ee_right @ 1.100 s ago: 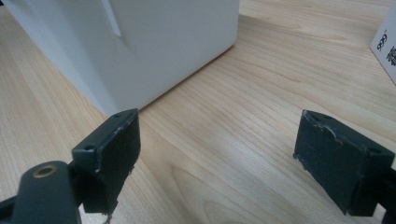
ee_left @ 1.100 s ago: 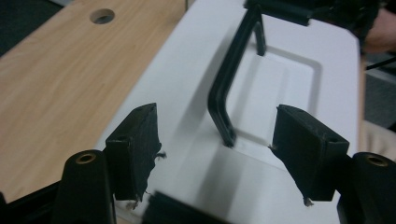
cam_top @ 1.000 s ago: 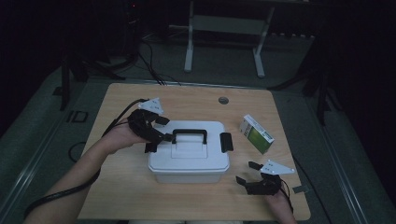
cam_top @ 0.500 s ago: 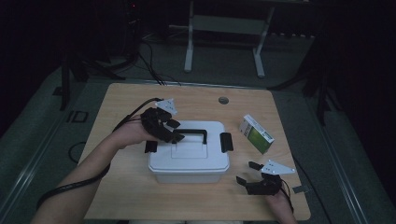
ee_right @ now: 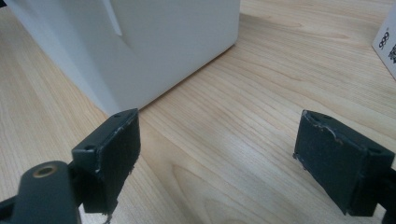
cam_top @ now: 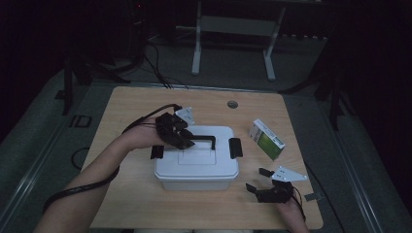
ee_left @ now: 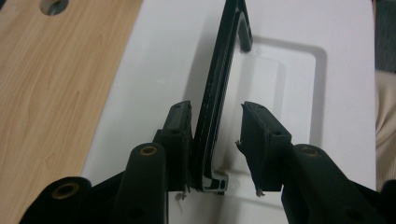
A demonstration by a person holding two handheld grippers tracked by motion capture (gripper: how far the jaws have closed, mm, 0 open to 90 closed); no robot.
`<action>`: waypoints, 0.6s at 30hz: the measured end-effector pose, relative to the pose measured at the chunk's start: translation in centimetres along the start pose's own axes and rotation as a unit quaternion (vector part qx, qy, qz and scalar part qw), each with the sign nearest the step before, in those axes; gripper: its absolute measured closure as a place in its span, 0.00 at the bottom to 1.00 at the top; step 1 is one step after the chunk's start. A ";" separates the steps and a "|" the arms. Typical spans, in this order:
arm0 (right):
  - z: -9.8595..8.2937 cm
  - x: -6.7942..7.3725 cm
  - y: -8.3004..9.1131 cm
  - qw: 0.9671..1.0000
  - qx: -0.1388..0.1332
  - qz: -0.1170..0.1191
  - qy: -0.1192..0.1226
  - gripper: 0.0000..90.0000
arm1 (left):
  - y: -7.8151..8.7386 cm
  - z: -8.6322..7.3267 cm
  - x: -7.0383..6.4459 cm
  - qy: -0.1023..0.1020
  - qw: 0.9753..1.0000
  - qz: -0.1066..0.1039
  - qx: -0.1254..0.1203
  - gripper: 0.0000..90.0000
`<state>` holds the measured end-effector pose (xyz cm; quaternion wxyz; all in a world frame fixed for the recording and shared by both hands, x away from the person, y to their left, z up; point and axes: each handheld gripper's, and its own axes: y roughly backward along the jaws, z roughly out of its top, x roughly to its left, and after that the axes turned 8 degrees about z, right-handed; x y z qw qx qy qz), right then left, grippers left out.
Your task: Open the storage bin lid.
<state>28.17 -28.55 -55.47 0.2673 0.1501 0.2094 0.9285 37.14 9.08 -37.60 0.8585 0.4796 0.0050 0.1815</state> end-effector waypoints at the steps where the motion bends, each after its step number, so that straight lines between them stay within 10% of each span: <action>1: 0.0 0.0 0.0 1.000 0.000 0.000 0.000 0.16 | -0.1 0.2 -0.1 -0.007 1.000 -0.002 0.008 0.75; 18: 0.0 -0.1 0.1 1.000 -0.002 0.001 -0.003 0.16 | -0.9 1.6 -0.5 -0.057 0.996 -0.029 0.058 0.92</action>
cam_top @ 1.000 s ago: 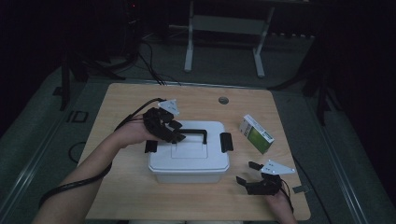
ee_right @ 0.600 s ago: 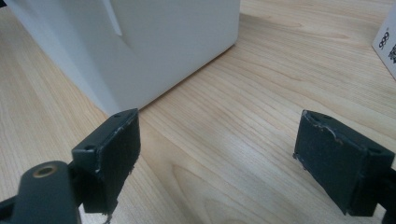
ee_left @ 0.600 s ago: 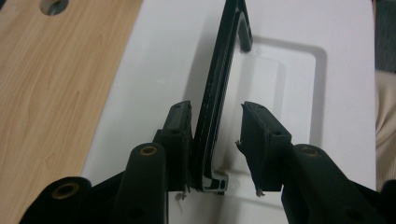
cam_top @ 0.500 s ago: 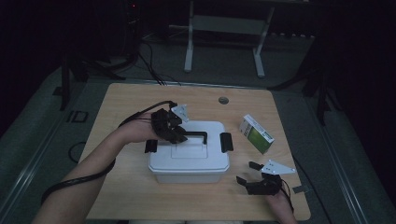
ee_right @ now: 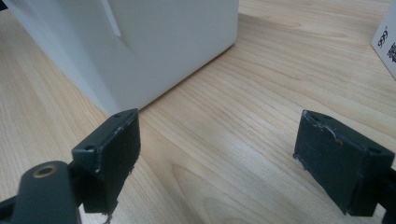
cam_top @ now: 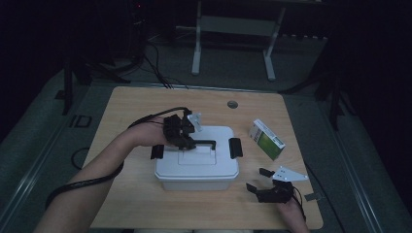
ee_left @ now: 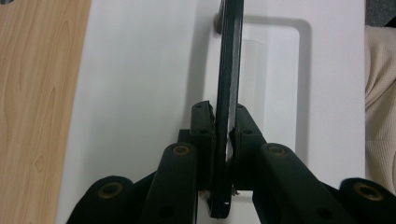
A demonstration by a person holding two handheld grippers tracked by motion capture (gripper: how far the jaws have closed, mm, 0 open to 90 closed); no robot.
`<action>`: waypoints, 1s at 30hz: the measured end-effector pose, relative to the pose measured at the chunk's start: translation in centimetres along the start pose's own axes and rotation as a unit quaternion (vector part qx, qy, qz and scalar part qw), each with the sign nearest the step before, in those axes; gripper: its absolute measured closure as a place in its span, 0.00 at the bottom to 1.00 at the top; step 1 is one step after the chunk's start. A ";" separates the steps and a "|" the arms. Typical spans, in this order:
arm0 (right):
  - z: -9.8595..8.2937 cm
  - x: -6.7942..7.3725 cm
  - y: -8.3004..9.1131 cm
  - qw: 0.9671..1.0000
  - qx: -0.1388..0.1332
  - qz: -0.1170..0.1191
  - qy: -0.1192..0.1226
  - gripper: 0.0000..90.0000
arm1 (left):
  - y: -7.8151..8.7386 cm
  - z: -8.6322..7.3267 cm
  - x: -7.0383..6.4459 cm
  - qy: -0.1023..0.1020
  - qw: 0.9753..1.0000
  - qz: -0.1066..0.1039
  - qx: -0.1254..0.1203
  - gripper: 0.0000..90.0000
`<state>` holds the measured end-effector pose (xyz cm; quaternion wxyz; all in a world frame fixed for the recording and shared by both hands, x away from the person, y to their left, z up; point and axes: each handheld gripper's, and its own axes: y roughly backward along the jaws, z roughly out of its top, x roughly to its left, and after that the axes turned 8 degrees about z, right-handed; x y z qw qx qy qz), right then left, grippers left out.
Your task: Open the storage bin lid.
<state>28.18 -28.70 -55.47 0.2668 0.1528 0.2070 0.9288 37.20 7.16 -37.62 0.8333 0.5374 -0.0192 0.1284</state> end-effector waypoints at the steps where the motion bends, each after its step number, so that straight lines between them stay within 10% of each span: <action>1: 0.0 0.0 0.0 1.000 0.000 0.001 -0.001 0.16 | 0.0 0.0 0.1 -0.004 1.000 -0.002 -0.003 0.92; 13: 0.0 0.0 0.1 1.000 -0.001 0.001 -0.001 0.16 | 1.2 0.1 0.4 -0.012 1.000 0.012 -0.023 0.93; 30: 0.0 0.0 0.0 1.000 0.000 0.001 -0.004 0.16 | 4.2 -2.9 1.5 0.034 0.997 0.054 -0.043 0.93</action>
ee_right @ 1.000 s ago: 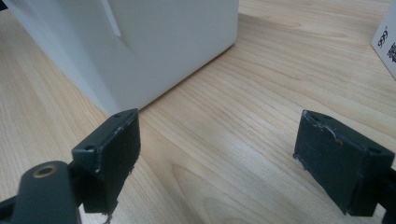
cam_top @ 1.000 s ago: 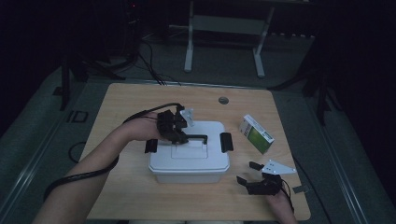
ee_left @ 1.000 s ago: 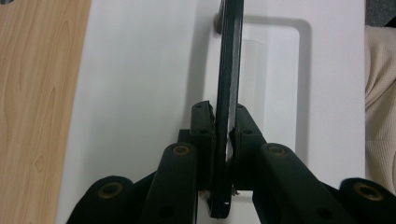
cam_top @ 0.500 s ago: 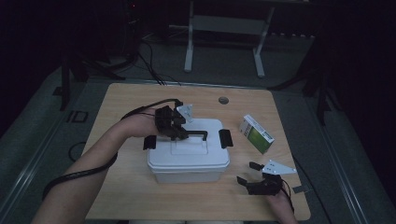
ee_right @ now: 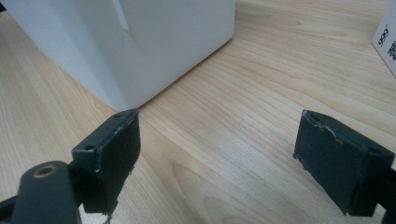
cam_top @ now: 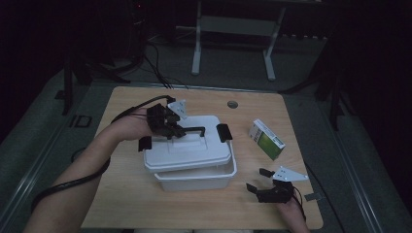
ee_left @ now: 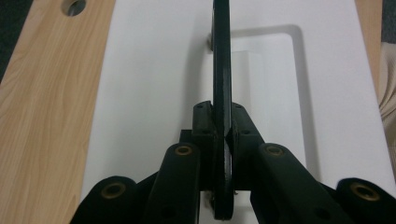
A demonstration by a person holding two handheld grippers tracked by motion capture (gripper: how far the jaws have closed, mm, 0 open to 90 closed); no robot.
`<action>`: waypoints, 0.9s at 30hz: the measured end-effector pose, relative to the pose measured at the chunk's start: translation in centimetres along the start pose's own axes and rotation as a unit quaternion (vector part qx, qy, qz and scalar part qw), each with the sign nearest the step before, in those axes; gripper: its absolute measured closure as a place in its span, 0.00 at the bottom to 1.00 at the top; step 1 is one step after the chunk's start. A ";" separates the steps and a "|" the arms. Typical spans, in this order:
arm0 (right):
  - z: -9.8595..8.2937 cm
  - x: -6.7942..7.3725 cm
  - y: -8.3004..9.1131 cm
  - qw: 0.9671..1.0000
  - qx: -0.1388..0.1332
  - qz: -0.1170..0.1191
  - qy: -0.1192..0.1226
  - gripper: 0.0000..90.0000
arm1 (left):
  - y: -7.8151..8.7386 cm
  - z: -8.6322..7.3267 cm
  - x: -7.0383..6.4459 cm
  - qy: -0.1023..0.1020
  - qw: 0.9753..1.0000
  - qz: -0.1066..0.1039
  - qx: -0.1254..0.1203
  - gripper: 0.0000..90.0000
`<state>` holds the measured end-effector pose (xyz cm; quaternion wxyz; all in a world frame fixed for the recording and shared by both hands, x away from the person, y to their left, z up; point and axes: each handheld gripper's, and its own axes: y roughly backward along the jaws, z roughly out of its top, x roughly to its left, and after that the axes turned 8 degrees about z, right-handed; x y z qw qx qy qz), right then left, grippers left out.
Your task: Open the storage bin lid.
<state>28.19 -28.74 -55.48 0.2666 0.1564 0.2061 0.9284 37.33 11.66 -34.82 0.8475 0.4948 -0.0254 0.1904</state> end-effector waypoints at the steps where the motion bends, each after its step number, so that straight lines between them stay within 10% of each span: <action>1: 0.0 0.0 0.0 1.000 0.000 0.000 0.000 0.16 | 0.3 -0.4 0.1 0.003 1.000 0.003 -0.002 0.93; 14: 0.1 0.1 -0.2 1.000 0.006 -0.003 0.000 0.16 | 2.8 -6.1 0.8 0.055 0.998 0.027 -0.008 0.93; 27: 0.1 0.1 -0.3 1.000 0.011 -0.005 0.000 0.16 | 7.8 -12.7 1.3 0.119 0.990 0.071 0.003 0.93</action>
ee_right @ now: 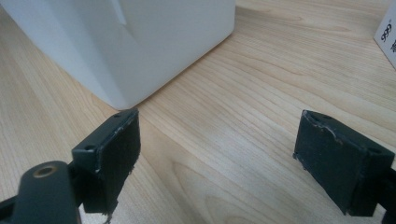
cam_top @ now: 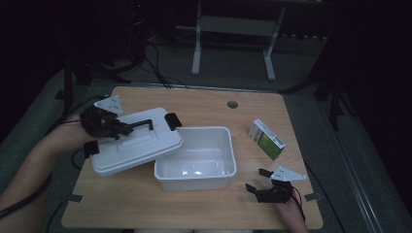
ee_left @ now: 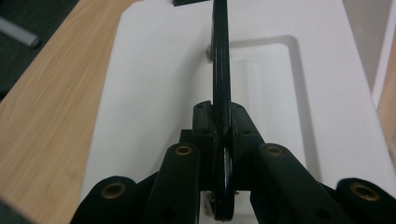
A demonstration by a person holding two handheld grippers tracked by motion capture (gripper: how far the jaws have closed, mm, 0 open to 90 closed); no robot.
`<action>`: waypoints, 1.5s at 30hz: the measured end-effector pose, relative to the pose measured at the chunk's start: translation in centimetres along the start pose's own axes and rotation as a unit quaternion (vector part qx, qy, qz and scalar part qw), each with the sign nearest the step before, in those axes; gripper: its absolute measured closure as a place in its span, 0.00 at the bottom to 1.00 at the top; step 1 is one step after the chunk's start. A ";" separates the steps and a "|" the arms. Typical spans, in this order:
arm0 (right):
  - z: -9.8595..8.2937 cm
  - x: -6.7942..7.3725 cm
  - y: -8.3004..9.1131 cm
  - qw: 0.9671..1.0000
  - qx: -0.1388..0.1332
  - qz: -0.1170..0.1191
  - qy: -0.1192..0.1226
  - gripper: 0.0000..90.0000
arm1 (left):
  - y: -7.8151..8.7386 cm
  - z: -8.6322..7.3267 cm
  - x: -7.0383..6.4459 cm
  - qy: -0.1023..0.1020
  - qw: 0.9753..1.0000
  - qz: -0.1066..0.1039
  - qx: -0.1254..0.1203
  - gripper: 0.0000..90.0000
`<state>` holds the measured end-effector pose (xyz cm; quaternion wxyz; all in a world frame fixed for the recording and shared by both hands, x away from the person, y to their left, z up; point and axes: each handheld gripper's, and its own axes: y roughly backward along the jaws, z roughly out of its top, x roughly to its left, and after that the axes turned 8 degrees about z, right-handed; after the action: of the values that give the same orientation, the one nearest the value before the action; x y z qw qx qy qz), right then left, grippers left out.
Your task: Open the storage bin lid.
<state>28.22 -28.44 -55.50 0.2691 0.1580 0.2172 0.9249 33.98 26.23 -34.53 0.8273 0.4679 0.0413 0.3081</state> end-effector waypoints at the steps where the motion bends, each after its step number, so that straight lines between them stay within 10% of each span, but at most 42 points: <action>1: 0.0 0.0 0.0 1.000 0.001 0.000 0.000 0.16 | 0.3 -0.5 0.2 0.004 1.000 0.006 0.000 0.93; 16: 0.0 0.0 -0.1 1.000 0.004 -0.001 -0.001 0.16 | 2.4 -9.4 1.3 0.097 0.994 0.050 0.014 0.93; 27: 0.0 0.0 -0.1 1.000 0.001 -0.001 0.001 0.16 | -3.3 -13.4 0.2 0.157 0.987 0.035 0.026 0.93; 45: 0.0 -0.1 0.0 1.000 -0.003 -0.005 -0.002 0.16 | -9.2 -14.8 -1.2 0.184 0.982 0.000 0.037 0.93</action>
<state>28.27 -28.47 -55.49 0.2744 0.1583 0.2145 0.9239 32.06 33.26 -50.38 0.7878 0.4336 0.2039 0.3871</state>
